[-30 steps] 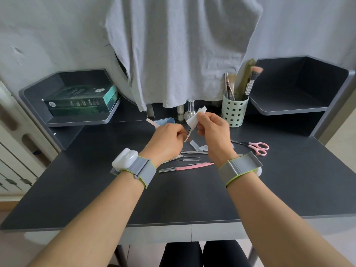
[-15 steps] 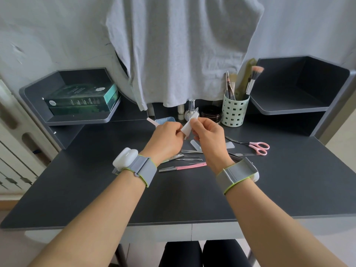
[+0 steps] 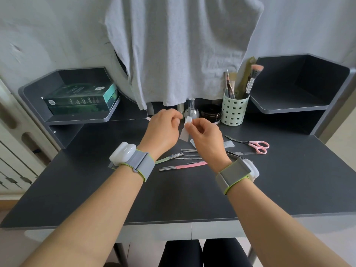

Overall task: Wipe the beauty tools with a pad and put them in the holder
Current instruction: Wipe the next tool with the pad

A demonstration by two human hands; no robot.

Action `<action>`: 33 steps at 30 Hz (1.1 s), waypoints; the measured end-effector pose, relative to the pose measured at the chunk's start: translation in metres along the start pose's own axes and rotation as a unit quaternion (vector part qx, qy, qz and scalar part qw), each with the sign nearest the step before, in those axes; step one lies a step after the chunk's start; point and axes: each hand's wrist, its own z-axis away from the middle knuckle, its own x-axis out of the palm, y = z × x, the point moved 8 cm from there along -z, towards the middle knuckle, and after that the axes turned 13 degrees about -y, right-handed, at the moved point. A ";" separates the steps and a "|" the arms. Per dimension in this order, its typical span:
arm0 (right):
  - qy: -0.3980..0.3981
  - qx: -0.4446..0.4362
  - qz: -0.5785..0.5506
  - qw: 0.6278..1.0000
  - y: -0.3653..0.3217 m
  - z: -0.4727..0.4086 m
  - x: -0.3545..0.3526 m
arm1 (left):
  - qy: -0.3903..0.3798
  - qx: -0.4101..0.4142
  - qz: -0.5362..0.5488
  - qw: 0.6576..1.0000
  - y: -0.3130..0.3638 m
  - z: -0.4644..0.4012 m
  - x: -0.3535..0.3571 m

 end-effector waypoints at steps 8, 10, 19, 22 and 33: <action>-0.024 -0.001 0.079 0.997 -0.008 -0.001 0.001 | 0.031 0.045 0.017 0.998 0.016 -0.012 -0.012; -0.032 -0.007 0.092 0.995 -0.011 -0.001 0.003 | 0.025 0.047 0.013 0.998 0.016 -0.014 -0.010; -0.009 -0.028 0.120 0.992 -0.012 -0.001 -0.004 | 0.040 0.016 0.040 0.998 0.013 -0.011 -0.014; 0.000 -0.025 0.140 0.990 -0.011 -0.002 -0.006 | 0.040 0.011 0.045 0.998 0.010 -0.010 -0.013; -0.012 -0.083 0.260 0.962 -0.019 -0.007 -0.004 | -0.033 0.019 -0.023 0.999 0.003 -0.008 -0.010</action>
